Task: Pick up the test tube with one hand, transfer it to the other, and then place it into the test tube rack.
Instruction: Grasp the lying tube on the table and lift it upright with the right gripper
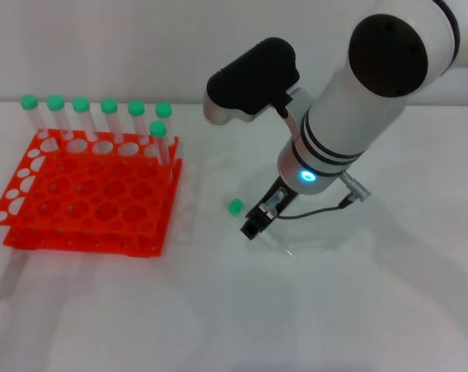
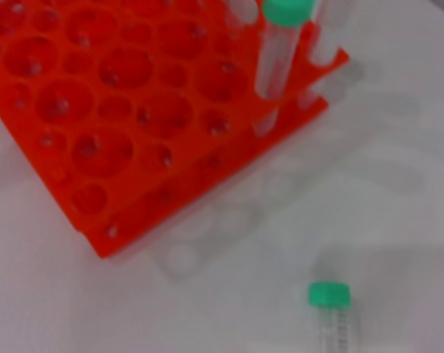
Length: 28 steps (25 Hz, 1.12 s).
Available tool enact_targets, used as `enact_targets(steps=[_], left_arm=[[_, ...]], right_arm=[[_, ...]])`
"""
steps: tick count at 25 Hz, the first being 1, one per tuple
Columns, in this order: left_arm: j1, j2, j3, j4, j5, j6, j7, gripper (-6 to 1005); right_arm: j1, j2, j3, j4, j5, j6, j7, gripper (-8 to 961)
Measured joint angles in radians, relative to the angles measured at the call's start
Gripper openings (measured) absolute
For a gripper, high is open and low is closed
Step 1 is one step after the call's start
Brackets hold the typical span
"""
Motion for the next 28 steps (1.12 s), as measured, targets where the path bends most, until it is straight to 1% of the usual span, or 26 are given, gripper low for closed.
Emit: enact_targets(steps=[6,9,17,21,28], left_arm=[[-0.002,0.0,-0.001,0.0,0.0,0.0,-0.001,832],[-0.003,0.0,-0.001,0.0,0.0,0.0,-0.001,831],[-0.003,0.0,-0.001,0.0,0.0,-0.001,-0.006,829],[-0.003,0.0,0.0,-0.008,0.0,-0.001,-0.007,827],[-0.005,0.0,0.0,-0.011,0.0,-0.001,-0.008,826]], right_arm=[[0.0,0.0,-0.041,0.057,0.039,-0.04,0.0,598],[0.001,0.0,-0.074,0.076,0.047,-0.065,0.001,598],[0.002,0.0,-0.107,0.101,0.047,-0.072,0.002,599],[0.003,0.0,-0.128,0.11,0.05,-0.073,0.002,560],[-0.004,0.0,-0.128,0.117,0.051,-0.076,0.002,497]])
